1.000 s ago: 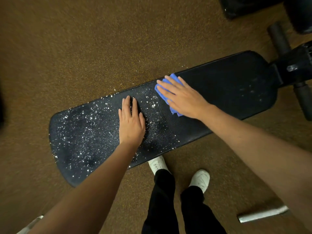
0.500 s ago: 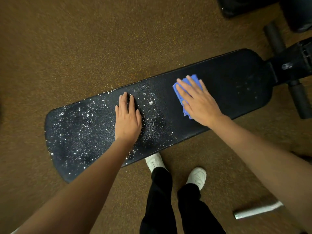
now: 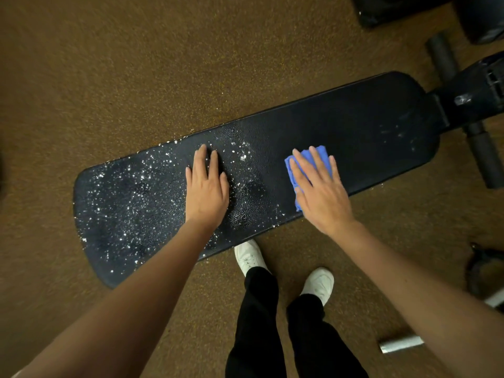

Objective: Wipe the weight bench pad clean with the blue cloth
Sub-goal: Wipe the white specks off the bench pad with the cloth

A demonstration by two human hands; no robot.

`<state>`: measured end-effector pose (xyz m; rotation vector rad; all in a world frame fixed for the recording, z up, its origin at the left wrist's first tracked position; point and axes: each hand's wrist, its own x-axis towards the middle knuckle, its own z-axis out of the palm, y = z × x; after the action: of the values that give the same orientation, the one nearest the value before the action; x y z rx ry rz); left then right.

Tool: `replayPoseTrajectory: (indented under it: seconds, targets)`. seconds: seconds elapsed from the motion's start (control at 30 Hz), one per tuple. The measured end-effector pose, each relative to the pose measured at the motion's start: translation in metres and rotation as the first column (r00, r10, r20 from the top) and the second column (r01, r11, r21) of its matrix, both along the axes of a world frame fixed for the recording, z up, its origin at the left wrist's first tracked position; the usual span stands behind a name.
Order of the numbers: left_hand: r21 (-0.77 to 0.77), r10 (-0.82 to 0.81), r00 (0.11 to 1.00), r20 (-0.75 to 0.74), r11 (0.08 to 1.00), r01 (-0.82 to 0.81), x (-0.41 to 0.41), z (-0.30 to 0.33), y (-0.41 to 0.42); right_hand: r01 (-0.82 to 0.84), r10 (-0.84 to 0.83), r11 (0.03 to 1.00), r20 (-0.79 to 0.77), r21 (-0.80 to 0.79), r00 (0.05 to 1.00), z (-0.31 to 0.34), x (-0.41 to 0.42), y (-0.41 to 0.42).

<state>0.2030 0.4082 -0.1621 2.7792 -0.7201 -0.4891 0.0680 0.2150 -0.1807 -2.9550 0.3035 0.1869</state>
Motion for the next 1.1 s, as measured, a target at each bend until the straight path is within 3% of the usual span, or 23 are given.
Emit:
replayPoseTrajectory:
  seconds: [0.07,0.2,0.33,0.53,0.73,0.83,0.97,1.1]
  targets:
    - [-0.002,0.003,1.000,-0.012,1.000,-0.003,-0.004,0.000,0.002,0.070,-0.070,0.997,0.027,0.021,0.997,-0.001,-0.003,0.032]
    - [-0.031,0.007,1.000,-0.015,0.999,-0.008,-0.006,0.001,0.005,-0.033,0.030,0.997,0.053,0.071,0.998,0.000,-0.009,0.090]
    - [-0.041,0.007,1.000,-0.017,0.999,-0.008,-0.005,0.001,0.007,-0.077,0.073,0.994,0.048,0.078,0.996,-0.005,-0.017,0.069]
    - [-0.028,0.011,0.999,-0.034,1.000,-0.012,-0.007,0.002,0.006,0.135,-0.136,0.990,0.033,0.027,0.990,-0.007,-0.028,0.050]
    - [-0.064,0.003,0.999,-0.036,0.998,-0.005,-0.005,0.001,0.010,0.027,-0.027,0.995,0.007,0.095,1.000,0.000,-0.009,0.120]
    - [-0.077,-0.002,0.999,-0.045,0.997,-0.001,-0.002,0.002,0.011,0.001,-0.002,0.997,0.015,0.080,1.000,-0.001,-0.013,0.099]
    - [-0.083,0.005,0.999,-0.049,0.996,-0.010,-0.002,0.005,0.009,0.198,-0.198,0.980,-0.043,0.005,0.979,-0.001,-0.004,0.046]
    - [-0.076,0.015,0.999,-0.050,0.997,-0.018,-0.004,0.005,0.008,0.228,-0.226,0.973,-0.044,0.028,0.973,-0.001,0.022,0.051]
